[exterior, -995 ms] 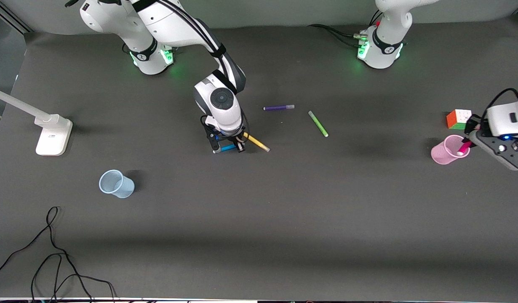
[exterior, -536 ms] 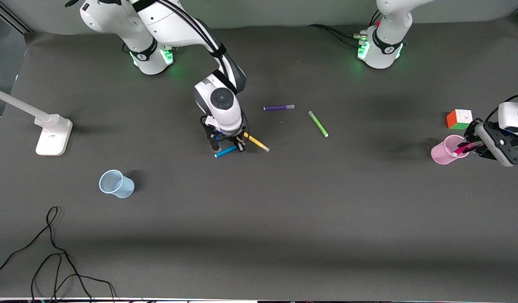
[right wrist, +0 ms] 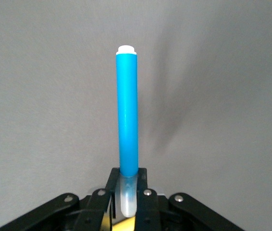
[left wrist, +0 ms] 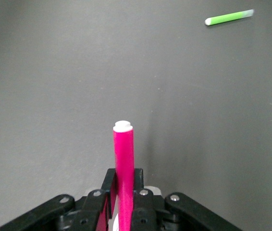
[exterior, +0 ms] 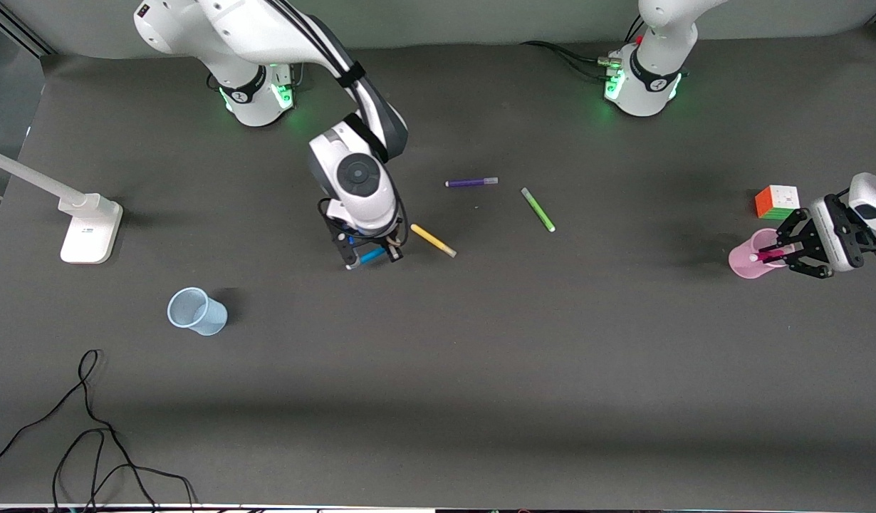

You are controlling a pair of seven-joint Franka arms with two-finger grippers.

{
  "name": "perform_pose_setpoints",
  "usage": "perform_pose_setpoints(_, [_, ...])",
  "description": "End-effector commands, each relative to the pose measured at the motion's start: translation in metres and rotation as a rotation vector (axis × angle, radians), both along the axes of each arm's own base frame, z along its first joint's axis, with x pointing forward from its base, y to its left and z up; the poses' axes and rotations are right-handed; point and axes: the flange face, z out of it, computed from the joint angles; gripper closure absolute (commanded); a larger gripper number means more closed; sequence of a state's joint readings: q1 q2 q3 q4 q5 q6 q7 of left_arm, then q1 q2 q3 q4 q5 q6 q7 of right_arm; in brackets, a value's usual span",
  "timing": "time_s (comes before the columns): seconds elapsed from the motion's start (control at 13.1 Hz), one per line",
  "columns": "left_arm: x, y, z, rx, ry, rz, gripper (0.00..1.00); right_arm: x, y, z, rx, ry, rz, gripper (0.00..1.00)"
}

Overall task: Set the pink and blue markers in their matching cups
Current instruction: 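Drop the pink marker into the pink cup while the right gripper carries the blue marker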

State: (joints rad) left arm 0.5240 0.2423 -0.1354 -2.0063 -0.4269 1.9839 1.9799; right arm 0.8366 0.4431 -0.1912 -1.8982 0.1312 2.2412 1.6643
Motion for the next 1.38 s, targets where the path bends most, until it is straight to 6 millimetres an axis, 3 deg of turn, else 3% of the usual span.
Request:
perform_pose_setpoints(0.0, [-0.012, 0.017, -0.020, -0.114, -0.017, -0.041, 1.00, 0.017, -0.025, 0.063, 0.040, 0.034, 0.070, 0.87])
perform_pose_setpoints(0.46, [-0.032, 0.044, -0.062, -0.270, 0.005, -0.020, 1.00, 0.047, -0.114, 0.176, 0.079, 0.096, 0.380, 0.87])
perform_pose_setpoints(0.69, [-0.036, 0.056, -0.070, -0.293, 0.015, 0.004, 1.00, 0.060, -0.174, 0.220, 0.090, 0.066, 0.571, 0.87])
perform_pose_setpoints(0.84, [-0.033, 0.058, -0.066, -0.299, 0.012, -0.002, 1.00, 0.070, -0.231, 0.235, 0.095, 0.068, 0.687, 0.87])
perform_pose_setpoints(0.92, [-0.032, 0.058, -0.064, -0.304, 0.014, -0.004, 0.92, 0.075, -0.261, 0.239, 0.106, 0.065, 0.743, 0.87])
perform_pose_setpoints(1.07, [-0.030, 0.060, -0.066, -0.306, 0.014, -0.004, 0.64, 0.083, -0.322, 0.244, 0.120, 0.057, 0.854, 0.87])
perform_pose_setpoints(1.15, [-0.029, 0.060, -0.066, -0.307, 0.014, -0.004, 0.55, 0.085, -0.344, 0.243, 0.123, 0.060, 0.901, 0.87])
perform_pose_setpoints(1.3, [-0.028, 0.061, -0.069, -0.309, 0.016, -0.003, 0.56, 0.087, -0.388, 0.241, 0.098, 0.083, 1.004, 0.87])
